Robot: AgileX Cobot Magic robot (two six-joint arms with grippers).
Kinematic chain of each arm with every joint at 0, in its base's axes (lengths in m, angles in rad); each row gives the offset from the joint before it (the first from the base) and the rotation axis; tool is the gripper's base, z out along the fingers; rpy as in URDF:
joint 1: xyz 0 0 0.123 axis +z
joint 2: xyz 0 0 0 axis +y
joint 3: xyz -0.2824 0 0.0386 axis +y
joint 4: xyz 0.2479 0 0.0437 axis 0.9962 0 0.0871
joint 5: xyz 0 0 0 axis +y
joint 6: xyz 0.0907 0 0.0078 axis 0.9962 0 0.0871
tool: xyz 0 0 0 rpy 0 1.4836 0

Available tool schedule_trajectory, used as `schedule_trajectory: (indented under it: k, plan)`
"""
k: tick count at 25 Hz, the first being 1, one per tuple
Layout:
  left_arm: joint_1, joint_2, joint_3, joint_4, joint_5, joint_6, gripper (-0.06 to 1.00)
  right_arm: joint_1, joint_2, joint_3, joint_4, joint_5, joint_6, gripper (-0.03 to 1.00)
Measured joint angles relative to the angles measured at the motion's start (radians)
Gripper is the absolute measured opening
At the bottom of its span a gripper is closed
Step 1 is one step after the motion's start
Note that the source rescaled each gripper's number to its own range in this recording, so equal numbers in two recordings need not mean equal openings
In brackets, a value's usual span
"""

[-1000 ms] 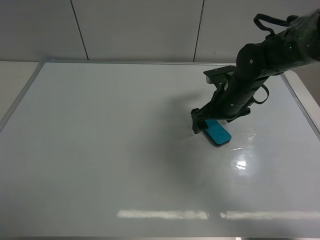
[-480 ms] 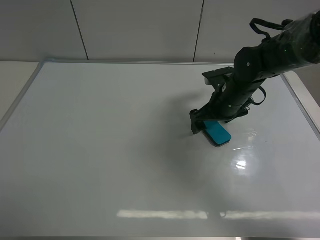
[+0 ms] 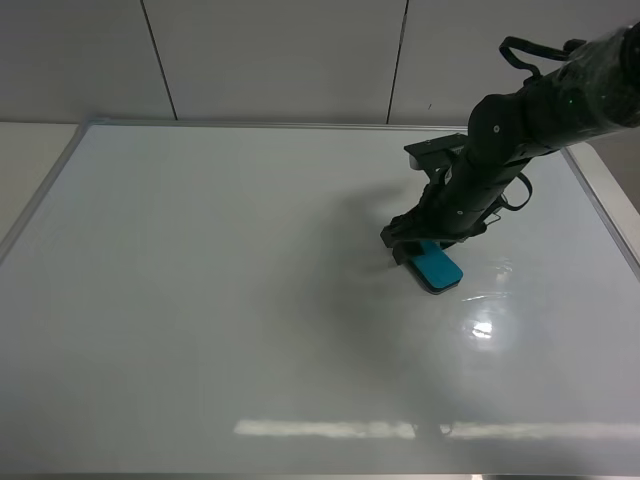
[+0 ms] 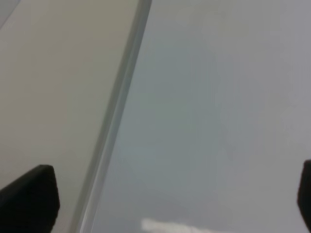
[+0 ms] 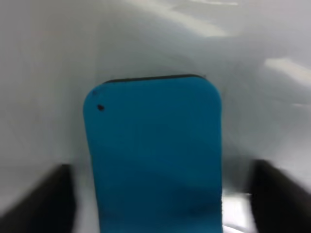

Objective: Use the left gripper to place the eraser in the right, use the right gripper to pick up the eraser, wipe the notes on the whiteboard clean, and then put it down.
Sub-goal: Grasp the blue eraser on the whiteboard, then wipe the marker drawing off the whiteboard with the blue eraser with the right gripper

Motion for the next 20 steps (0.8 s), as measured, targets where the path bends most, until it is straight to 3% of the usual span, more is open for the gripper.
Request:
schedule_trajectory:
  k: [9, 16, 20]
  plan:
    - [0.000, 0.000, 0.000, 0.000, 0.000, 0.000, 1.00, 0.000, 0.000, -0.007, 0.003, 0.010, 0.002, 0.03]
    - [0.000, 0.000, 0.000, 0.000, 0.000, 0.000, 1.00, -0.007, 0.001, -0.143, -0.030, 0.111, 0.065, 0.03]
    - [0.000, 0.000, 0.000, 0.000, 0.000, 0.000, 1.00, -0.032, 0.001, -0.192, -0.055, 0.114, 0.097, 0.03]
